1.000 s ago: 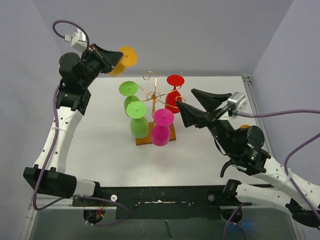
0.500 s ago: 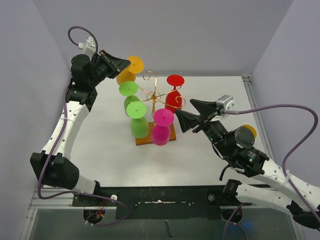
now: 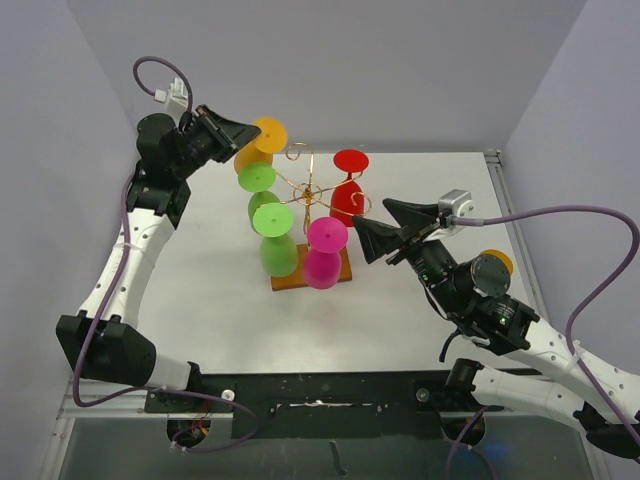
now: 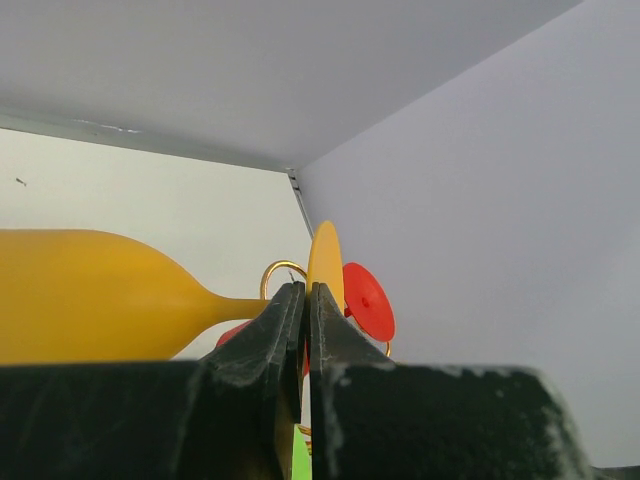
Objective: Place the wine glass upside down on the wine glass rack
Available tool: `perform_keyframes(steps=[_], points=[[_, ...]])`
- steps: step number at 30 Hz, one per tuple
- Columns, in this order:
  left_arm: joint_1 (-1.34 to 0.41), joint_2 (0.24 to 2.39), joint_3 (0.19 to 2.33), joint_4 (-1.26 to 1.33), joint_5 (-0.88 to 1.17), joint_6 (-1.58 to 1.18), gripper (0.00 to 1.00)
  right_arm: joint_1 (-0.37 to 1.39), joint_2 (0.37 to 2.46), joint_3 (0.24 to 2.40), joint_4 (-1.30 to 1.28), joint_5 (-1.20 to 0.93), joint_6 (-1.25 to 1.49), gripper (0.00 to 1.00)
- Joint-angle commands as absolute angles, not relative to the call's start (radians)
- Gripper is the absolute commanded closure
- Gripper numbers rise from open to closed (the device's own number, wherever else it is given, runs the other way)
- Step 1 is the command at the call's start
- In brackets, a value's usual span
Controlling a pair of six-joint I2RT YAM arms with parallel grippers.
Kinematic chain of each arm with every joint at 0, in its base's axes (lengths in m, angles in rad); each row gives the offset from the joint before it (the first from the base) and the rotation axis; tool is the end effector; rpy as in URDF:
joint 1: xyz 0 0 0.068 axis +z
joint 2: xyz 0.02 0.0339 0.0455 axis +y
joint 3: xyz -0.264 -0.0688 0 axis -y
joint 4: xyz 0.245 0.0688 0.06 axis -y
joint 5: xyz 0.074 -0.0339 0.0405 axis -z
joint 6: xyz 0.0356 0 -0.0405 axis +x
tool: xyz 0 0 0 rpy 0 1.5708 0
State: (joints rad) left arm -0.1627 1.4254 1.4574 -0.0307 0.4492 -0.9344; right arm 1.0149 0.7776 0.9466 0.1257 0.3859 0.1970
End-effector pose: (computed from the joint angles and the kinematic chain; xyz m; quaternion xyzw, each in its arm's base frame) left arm 0.3239 -0.0688 0.4427 -0.1133 0.6976 -0.4940 0.5065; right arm 0.0988 0.1336 0.4301 -0.0911 0.5976 0.3551 0.7130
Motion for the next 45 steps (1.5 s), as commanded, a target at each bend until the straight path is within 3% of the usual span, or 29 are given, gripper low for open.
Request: perform_keyframes(steps=[1, 10, 45], points=[[-0.158, 1.434, 1.511, -0.032, 0.489, -0.907, 1.00, 1.010, 0.769, 0.936, 0.169, 0.407, 0.216, 0.31], [-0.165, 1.455, 1.510, -0.037, 0.569, -0.917, 1.00, 1.011, 0.768, 0.931, 0.180, 0.410, 0.224, 0.31], [-0.297, 1.502, 1.566, -0.064, 0.530, -0.873, 1.00, 1.012, 0.737, 0.894, 0.230, 0.411, 0.281, 0.30]])
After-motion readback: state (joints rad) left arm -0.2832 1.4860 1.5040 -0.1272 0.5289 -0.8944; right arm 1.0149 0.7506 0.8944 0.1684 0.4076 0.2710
